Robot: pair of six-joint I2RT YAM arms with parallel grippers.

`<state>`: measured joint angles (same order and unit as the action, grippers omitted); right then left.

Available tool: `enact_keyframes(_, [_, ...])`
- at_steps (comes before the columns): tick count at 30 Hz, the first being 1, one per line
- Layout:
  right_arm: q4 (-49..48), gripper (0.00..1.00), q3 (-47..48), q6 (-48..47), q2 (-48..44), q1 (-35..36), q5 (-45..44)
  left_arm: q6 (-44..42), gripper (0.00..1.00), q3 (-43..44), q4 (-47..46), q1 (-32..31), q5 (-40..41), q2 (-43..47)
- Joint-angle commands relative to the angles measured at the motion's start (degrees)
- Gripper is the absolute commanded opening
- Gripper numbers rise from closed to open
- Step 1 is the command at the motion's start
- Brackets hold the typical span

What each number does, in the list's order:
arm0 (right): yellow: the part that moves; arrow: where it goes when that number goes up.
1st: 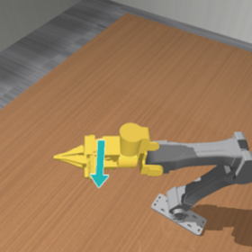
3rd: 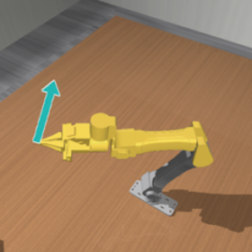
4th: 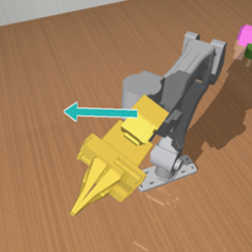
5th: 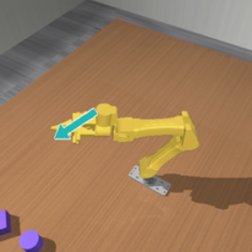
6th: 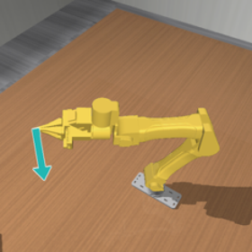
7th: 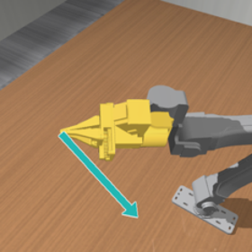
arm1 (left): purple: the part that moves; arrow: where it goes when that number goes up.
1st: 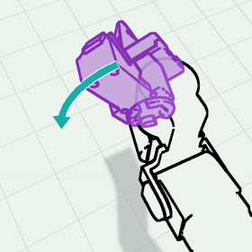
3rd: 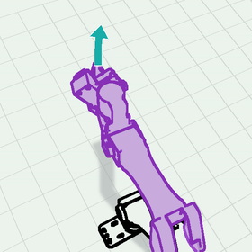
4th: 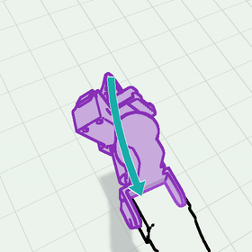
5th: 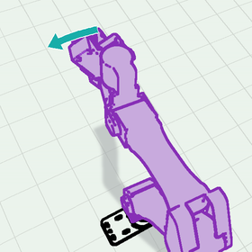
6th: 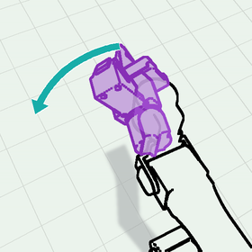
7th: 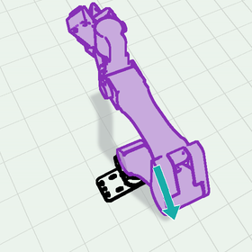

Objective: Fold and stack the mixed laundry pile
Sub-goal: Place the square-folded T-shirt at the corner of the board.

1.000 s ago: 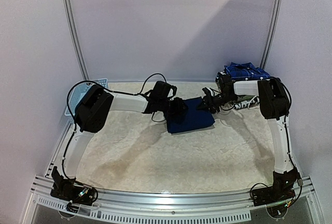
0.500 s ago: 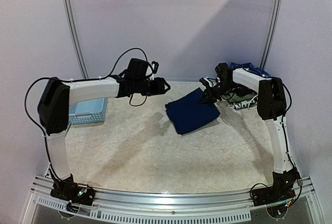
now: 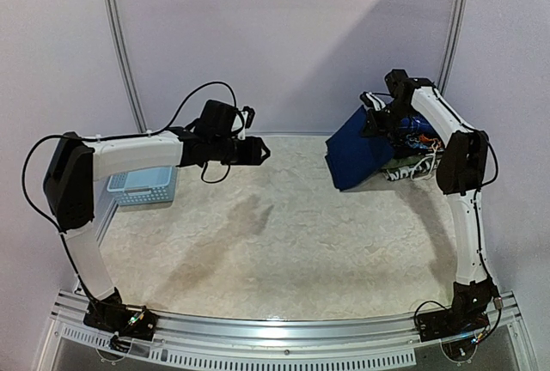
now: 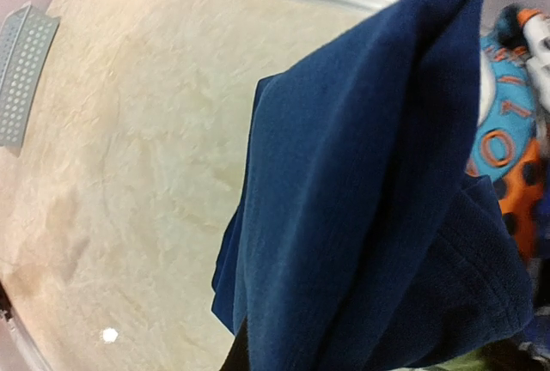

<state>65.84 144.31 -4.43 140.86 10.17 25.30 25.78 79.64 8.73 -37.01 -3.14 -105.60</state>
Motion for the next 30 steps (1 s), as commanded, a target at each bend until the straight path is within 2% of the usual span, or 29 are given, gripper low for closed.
enact_keyframes(1, [-2.01,0.0,4.5,-3.05,-0.64,-0.24,-3.95,-1.94,0.53,-0.45,2.19,-1.42,1.2,-0.01])
enact_keyframes(7, [-6.72,0.0,6.78,-3.67,-0.76,-1.19,-5.68,-2.31,0.53,0.04,3.9,-2.3,1.36,-0.63])
enact_keyframes(13, [-11.36,0.0,11.12,1.04,-1.52,-4.63,-2.89,-2.48,0.53,-0.44,6.07,-2.97,2.3,0.12])
enact_keyframes(22, [-19.78,0.0,12.52,0.48,-3.55,-7.58,-3.73,-2.95,0.53,2.02,9.2,-3.97,2.08,-1.37])
enact_keyframes(30, [-25.9,0.0,12.87,3.98,-2.21,-12.52,-1.96,-2.62,0.53,3.64,10.74,-5.38,2.56,-2.1])
